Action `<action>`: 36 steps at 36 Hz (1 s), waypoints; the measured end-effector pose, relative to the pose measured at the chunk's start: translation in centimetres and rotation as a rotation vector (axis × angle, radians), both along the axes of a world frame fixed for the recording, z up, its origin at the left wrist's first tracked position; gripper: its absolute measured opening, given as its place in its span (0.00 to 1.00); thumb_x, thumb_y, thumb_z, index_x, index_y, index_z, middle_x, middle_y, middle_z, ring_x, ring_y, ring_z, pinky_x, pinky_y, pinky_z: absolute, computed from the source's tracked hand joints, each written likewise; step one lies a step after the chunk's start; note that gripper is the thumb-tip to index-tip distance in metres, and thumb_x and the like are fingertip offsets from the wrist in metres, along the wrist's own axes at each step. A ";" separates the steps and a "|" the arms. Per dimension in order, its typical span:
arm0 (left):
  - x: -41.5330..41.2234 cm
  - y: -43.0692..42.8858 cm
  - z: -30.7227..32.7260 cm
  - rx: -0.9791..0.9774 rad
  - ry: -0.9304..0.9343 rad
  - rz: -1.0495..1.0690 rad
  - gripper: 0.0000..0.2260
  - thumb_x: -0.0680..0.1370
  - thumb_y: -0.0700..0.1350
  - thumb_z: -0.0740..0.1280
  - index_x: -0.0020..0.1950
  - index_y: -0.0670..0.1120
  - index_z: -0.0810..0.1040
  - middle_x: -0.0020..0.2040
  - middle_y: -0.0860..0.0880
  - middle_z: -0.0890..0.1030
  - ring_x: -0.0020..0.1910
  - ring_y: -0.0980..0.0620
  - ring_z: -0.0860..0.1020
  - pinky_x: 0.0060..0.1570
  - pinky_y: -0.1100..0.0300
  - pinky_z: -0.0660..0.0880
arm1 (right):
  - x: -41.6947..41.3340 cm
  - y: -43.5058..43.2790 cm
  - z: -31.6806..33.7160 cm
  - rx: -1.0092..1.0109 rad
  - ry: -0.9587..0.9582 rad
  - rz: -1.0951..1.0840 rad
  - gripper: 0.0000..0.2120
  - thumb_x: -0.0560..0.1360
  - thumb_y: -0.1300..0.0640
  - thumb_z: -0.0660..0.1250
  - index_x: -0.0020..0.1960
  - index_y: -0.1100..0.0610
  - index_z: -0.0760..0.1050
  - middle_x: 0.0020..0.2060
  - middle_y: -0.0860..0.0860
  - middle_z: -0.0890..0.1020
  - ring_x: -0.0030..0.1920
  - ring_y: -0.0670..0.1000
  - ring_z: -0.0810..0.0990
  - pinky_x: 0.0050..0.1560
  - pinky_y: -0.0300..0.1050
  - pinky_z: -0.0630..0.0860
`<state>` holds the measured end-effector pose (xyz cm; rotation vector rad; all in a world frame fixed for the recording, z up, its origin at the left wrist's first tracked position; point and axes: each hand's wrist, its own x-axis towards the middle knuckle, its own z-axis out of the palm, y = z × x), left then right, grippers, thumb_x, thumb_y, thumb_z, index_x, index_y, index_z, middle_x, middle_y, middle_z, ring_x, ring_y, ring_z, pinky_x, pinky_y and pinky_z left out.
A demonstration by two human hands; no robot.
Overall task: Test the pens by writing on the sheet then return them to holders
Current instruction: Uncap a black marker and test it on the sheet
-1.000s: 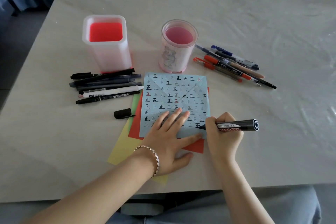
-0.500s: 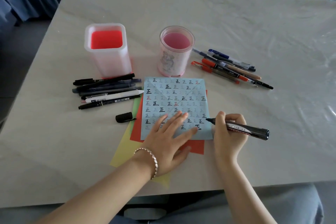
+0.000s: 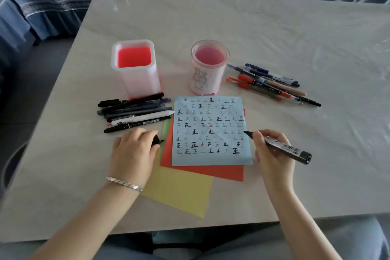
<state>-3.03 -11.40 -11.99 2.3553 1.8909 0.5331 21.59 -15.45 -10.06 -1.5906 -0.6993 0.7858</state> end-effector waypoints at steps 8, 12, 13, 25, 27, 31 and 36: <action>2.3 -1.3 3.1 -0.384 -0.819 0.233 0.08 0.69 0.38 0.74 0.42 0.49 0.78 0.39 0.54 0.81 0.34 0.61 0.78 0.37 0.73 0.73 | 0.1 -0.4 2.6 -0.007 0.130 0.087 0.08 0.77 0.61 0.61 0.42 0.56 0.77 0.28 0.51 0.81 0.26 0.49 0.74 0.24 0.37 0.67; 3.5 -2.1 4.6 -0.542 -1.093 0.186 0.08 0.68 0.38 0.73 0.42 0.48 0.79 0.31 0.52 0.82 0.29 0.60 0.78 0.33 0.70 0.74 | -0.6 -0.5 4.1 -0.021 0.190 0.117 0.10 0.76 0.64 0.60 0.36 0.60 0.71 0.22 0.52 0.77 0.24 0.49 0.72 0.25 0.37 0.67; 3.8 -2.2 5.1 -0.576 -1.140 0.158 0.07 0.67 0.39 0.73 0.42 0.47 0.79 0.30 0.52 0.82 0.28 0.59 0.77 0.32 0.70 0.73 | -0.8 -0.5 4.5 -0.025 0.216 0.130 0.10 0.75 0.64 0.61 0.35 0.60 0.70 0.21 0.51 0.76 0.23 0.48 0.71 0.25 0.36 0.67; 5.1 -3.3 6.2 -0.725 -1.254 -0.045 0.10 0.65 0.43 0.77 0.43 0.46 0.81 0.31 0.53 0.81 0.28 0.61 0.75 0.29 0.71 0.69 | -2.2 -1.3 5.7 -0.005 0.293 0.242 0.08 0.66 0.56 0.65 0.32 0.59 0.73 0.23 0.53 0.78 0.23 0.47 0.75 0.24 0.33 0.68; 5.3 -3.4 6.0 -0.734 -1.254 -0.053 0.10 0.64 0.43 0.77 0.43 0.46 0.81 0.31 0.53 0.81 0.28 0.61 0.75 0.29 0.71 0.69 | -2.2 -1.3 5.7 -0.013 0.278 0.265 0.09 0.66 0.57 0.68 0.33 0.61 0.72 0.23 0.53 0.78 0.22 0.46 0.74 0.24 0.32 0.68; 5.5 -3.6 6.0 -0.736 -1.246 -0.073 0.11 0.61 0.44 0.71 0.43 0.46 0.80 0.31 0.54 0.81 0.28 0.62 0.75 0.29 0.71 0.68 | -2.2 -1.5 5.5 -0.019 0.274 0.286 0.09 0.66 0.56 0.68 0.32 0.60 0.73 0.23 0.55 0.78 0.22 0.47 0.73 0.25 0.32 0.68; 5.5 -3.8 5.4 -0.720 -1.195 -0.156 0.10 0.64 0.53 0.77 0.43 0.54 0.83 0.37 0.52 0.83 0.34 0.59 0.77 0.35 0.69 0.71 | -2.4 -1.6 5.2 -0.077 0.244 0.350 0.09 0.62 0.53 0.70 0.30 0.58 0.74 0.25 0.55 0.80 0.24 0.48 0.76 0.27 0.35 0.71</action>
